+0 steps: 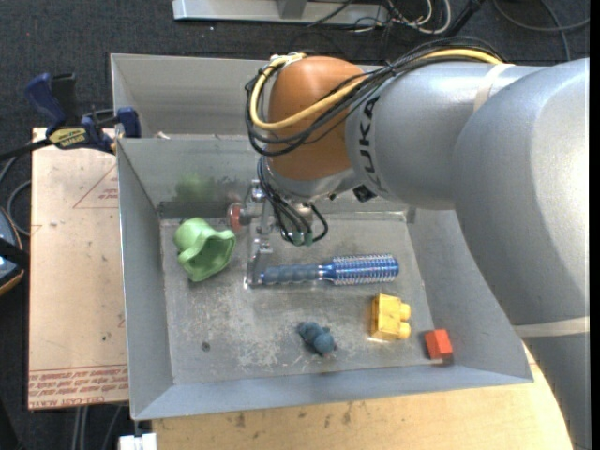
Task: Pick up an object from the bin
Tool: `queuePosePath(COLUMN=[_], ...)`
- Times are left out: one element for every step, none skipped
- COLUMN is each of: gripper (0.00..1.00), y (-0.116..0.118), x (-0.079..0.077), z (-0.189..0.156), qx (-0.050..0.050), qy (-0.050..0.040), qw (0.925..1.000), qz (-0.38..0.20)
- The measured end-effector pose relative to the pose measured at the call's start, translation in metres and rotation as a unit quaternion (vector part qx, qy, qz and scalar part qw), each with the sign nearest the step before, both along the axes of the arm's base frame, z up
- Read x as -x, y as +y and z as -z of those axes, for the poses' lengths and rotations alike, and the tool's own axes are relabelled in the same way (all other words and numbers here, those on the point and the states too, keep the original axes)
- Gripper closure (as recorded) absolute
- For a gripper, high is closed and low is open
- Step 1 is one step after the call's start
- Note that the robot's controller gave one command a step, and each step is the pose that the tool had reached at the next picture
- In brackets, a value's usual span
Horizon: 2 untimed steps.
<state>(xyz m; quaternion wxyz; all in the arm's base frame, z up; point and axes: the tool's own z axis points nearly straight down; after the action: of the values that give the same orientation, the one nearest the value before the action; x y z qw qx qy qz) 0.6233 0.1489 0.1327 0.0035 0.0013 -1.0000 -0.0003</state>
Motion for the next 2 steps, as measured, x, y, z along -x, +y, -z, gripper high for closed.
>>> queuePosePath(gripper=[0.0, 1.0], y=[-0.0767, -0.0738], x=[0.0197, 0.0192], z=[0.0513, 0.0498], qx=[0.0, -0.001], qy=[-0.0032, -0.0038], qw=[0.9927, 0.9926], qz=[-0.12, -0.122])
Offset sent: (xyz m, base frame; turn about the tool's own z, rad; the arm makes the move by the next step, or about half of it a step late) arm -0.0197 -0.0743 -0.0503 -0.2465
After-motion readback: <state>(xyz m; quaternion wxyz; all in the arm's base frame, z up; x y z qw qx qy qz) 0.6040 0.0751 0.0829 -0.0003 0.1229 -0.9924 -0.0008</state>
